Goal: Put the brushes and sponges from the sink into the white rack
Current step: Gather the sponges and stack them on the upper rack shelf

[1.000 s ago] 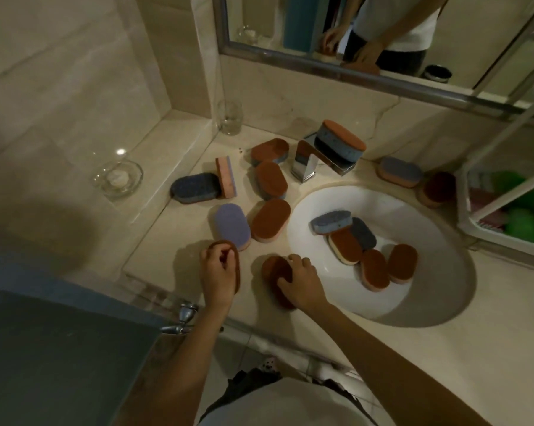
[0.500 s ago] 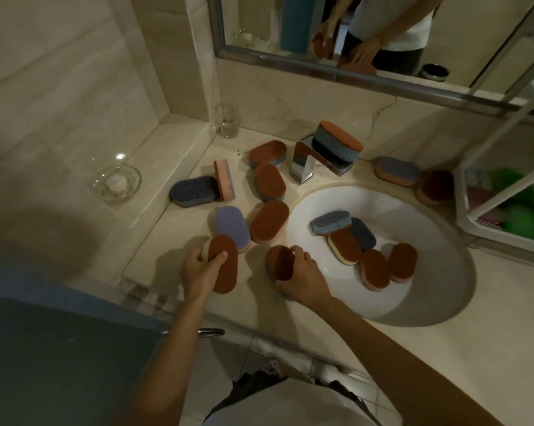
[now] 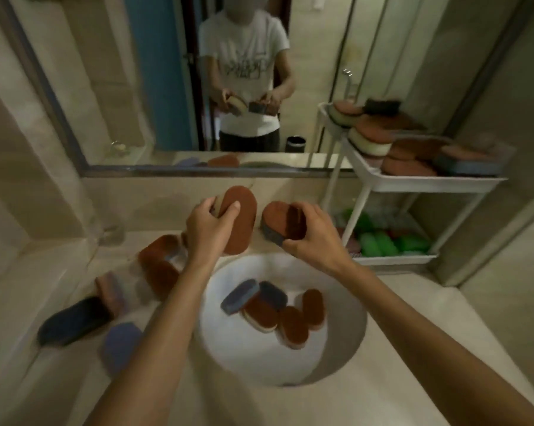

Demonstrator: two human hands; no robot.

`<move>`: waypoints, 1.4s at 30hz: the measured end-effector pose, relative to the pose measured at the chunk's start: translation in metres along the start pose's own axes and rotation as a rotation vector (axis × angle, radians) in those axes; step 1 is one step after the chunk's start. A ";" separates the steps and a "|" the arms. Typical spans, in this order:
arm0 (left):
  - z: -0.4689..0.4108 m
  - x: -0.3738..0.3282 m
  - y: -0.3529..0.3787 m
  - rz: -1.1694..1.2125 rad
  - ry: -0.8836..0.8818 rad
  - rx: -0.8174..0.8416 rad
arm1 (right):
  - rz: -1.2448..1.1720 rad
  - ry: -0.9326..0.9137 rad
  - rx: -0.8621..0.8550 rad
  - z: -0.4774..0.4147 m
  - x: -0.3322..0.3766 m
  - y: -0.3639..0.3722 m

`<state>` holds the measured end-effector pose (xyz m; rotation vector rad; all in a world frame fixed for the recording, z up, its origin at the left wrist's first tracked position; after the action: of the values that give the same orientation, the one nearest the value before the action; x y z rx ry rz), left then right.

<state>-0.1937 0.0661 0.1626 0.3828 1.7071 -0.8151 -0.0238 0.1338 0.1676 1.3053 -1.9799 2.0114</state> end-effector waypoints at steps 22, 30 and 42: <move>-0.021 -0.189 0.226 0.154 0.033 0.002 | 0.139 -0.236 0.159 -0.115 -0.164 -0.224; -0.030 -0.196 0.238 0.185 -0.006 -0.041 | 0.171 -0.263 0.235 -0.126 -0.179 -0.211; -0.058 -0.225 0.278 0.398 -0.110 0.071 | -0.251 -0.193 -0.042 -0.137 -0.157 -0.239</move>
<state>0.0074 0.3378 0.2918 0.6887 1.4387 -0.5914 0.1392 0.3745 0.2948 1.6983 -1.8056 1.7818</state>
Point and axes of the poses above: each hand's wrist, its own z-axis away from the middle knuckle, its own y-axis out of the palm, x = y × z, the point moved 3 cm from there along -z, towards the middle knuckle, and after that the axes turned 1 degree about z, right-handed, at the moved point
